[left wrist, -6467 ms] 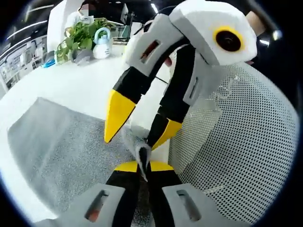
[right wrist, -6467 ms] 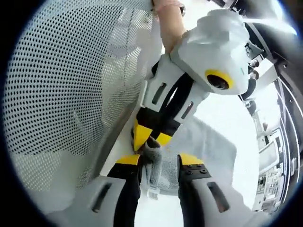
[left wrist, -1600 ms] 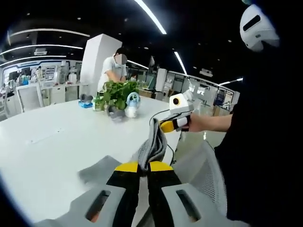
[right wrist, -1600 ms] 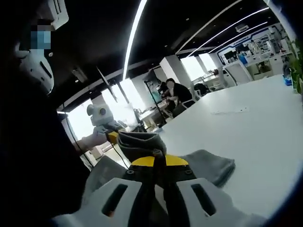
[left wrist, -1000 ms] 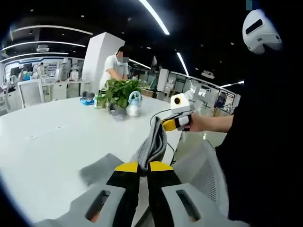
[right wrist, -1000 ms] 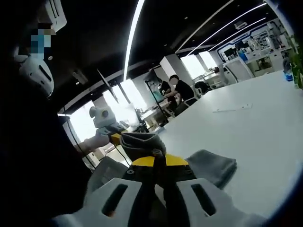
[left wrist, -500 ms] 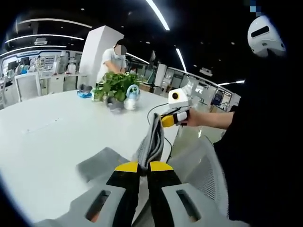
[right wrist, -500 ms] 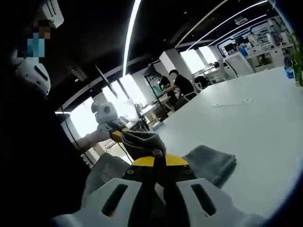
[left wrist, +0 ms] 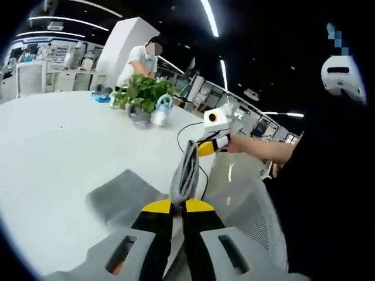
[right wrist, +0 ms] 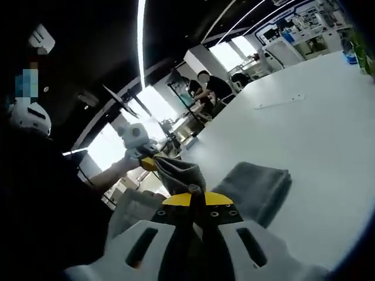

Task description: Fold the towel on the table until its edges align and the towel forms a compact rectangular stack.

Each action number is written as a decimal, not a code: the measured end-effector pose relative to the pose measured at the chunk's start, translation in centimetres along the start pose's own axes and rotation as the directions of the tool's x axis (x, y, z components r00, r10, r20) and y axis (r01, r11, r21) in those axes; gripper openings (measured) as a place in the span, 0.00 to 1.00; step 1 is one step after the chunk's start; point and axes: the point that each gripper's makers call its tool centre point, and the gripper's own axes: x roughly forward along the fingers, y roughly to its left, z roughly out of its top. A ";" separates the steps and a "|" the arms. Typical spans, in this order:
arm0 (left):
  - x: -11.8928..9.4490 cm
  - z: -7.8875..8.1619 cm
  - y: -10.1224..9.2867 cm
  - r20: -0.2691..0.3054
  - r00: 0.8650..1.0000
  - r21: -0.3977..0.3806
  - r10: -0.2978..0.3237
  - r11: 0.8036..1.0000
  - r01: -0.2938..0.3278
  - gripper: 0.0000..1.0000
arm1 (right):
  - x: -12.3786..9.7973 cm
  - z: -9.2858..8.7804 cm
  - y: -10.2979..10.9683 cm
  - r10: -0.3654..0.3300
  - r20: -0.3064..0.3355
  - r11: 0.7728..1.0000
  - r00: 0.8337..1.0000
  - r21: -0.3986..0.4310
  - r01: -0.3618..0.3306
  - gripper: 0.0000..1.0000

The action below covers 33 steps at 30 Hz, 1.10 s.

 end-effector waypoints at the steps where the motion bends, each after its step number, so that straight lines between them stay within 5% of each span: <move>1: 0.2 -0.1 0.4 0.000 1.000 -0.042 -0.015 0.999 0.015 0.05 | 0.1 0.1 -0.2 -0.001 -0.004 1.000 1.000 0.007 0.001 0.01; 12: 1.5 -0.6 4.7 0.017 1.000 -0.199 -0.011 0.980 0.015 0.05 | 1.4 0.6 -3.8 -0.025 0.004 0.988 1.000 0.151 0.024 0.01; 20: 2.3 -0.7 7.3 0.086 0.996 -0.280 0.017 0.960 0.008 0.05 | 2.1 0.9 -6.1 -0.046 0.047 0.972 0.998 0.234 0.034 0.01; 33: 4.1 -1.6 10.6 0.075 0.994 -0.295 0.077 0.954 -0.052 0.05 | 3.1 0.5 -9.3 -0.080 0.029 0.954 0.996 0.293 0.068 0.01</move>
